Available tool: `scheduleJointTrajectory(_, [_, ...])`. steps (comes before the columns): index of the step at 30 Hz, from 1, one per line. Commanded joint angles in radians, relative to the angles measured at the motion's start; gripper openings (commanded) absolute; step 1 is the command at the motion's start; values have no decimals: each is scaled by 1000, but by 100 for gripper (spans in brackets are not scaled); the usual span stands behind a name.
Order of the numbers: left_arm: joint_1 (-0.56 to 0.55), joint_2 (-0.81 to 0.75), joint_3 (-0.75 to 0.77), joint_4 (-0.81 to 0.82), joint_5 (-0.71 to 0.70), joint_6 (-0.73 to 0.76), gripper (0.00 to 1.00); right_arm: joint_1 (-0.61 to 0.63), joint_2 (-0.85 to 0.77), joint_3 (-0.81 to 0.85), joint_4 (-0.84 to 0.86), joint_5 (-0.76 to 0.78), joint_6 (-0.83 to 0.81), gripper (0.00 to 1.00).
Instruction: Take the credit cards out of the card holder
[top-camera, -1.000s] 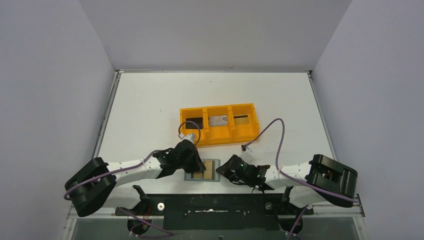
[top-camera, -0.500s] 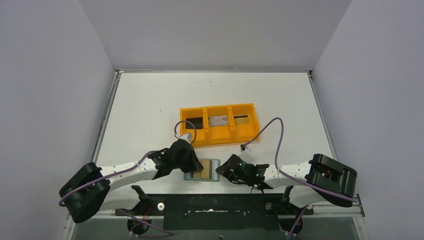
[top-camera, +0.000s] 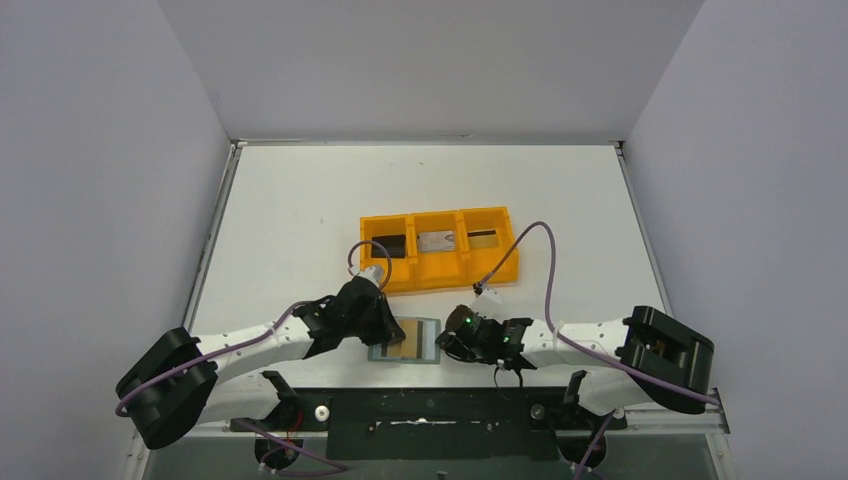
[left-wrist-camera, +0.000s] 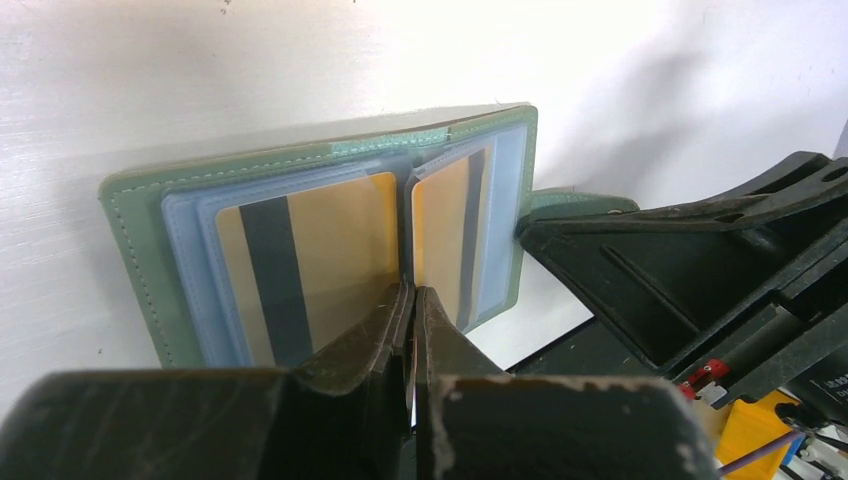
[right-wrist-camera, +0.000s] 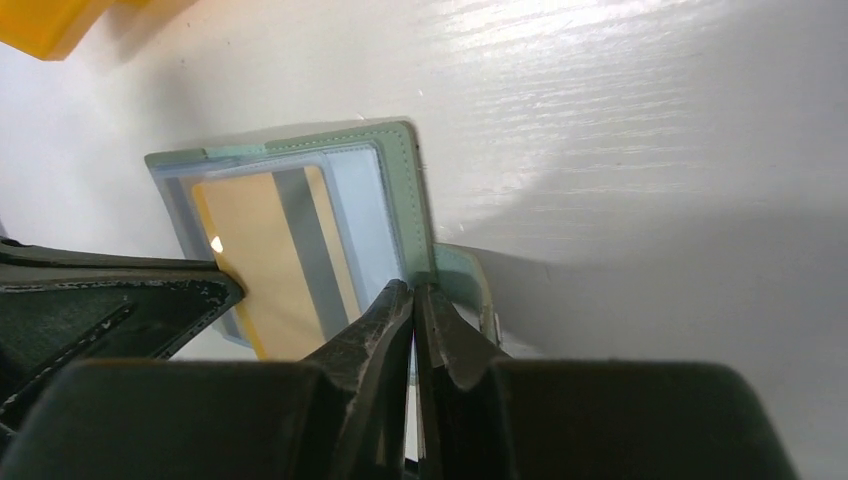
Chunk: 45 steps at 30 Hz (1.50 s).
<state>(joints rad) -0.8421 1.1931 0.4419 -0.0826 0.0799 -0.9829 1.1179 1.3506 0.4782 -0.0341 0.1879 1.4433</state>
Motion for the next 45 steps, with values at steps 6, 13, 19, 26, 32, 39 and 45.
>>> scheduleJointTrajectory(6, [11, -13, 6, 15, 14, 24, 0, -1, -87, 138, -149, 58, -201, 17])
scheduleJointTrajectory(13, [11, -12, -2, 26, 24, 17, 0, -5, 9, 172, 8, -44, -262, 25])
scheduleJointTrajectory(19, [11, -3, -6, 33, 32, 15, 0, -12, 175, 201, 21, -100, -229, 21])
scheduleJointTrajectory(26, [17, -39, 1, -24, -18, 19, 0, -1, 223, 221, -170, -26, -154, 19])
scheduleJointTrajectory(32, [36, -59, 1, -50, -22, 31, 0, 1, 222, 214, -207, -9, -124, 18])
scheduleJointTrajectory(39, [58, -75, 10, -80, -15, 61, 0, 0, 232, 215, -214, -10, -122, 17])
scheduleJointTrajectory(45, [64, -79, -2, -30, 37, 68, 4, 0, 240, 221, -202, -15, -131, 17])
